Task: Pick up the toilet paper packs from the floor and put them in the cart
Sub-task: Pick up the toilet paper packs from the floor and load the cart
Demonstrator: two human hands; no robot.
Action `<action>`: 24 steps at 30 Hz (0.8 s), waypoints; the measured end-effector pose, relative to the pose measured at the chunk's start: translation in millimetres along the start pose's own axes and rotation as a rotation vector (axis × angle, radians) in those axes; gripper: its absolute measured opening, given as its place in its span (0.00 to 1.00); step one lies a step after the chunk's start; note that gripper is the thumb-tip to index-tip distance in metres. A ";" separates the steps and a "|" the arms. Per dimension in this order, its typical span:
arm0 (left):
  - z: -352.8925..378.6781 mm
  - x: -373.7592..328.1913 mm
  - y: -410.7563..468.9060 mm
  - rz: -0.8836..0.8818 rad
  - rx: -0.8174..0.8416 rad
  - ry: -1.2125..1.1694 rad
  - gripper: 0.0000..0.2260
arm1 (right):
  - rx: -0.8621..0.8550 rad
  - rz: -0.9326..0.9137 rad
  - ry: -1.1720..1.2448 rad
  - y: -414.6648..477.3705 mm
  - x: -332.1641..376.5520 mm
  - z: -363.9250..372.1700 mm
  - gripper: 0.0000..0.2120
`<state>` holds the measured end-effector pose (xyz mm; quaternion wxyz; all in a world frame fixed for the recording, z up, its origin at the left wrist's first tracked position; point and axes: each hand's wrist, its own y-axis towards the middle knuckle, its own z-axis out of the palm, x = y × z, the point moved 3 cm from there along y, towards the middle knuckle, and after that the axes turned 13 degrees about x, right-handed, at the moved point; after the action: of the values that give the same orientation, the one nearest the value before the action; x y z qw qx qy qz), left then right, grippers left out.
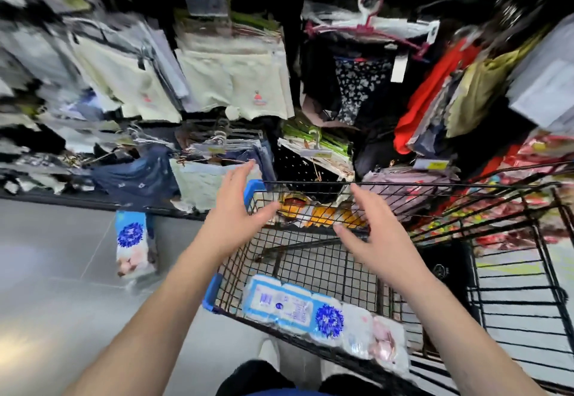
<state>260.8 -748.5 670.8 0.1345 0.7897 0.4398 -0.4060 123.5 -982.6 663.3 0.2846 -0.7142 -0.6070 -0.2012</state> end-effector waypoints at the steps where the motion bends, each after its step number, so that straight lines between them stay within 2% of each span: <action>1: -12.8 -8.2 -7.6 0.036 -0.034 0.009 0.36 | -0.022 -0.048 -0.012 1.4 15.1 -4.9 0.36; 4: -46.9 -26.4 -33.2 0.103 -0.140 0.039 0.35 | -0.045 -0.170 -0.011 4.8 57.4 -15.0 0.36; 8: -74.3 -32.1 -79.0 0.094 -0.293 0.037 0.35 | -0.010 -0.352 0.029 5.4 103.0 -18.6 0.37; 16: -94.6 -31.7 -199.7 -0.092 -0.612 0.078 0.35 | 0.145 -0.681 0.109 5.2 177.0 8.0 0.33; 24: -123.7 -7.6 -299.6 -0.263 -0.828 0.069 0.33 | 0.251 -0.847 0.143 1.4 260.4 54.4 0.34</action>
<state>82.5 -509.6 798.4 0.3721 0.6197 0.6665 -0.1824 169.2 -751.4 786.7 0.3029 -0.3467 -0.8444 -0.2739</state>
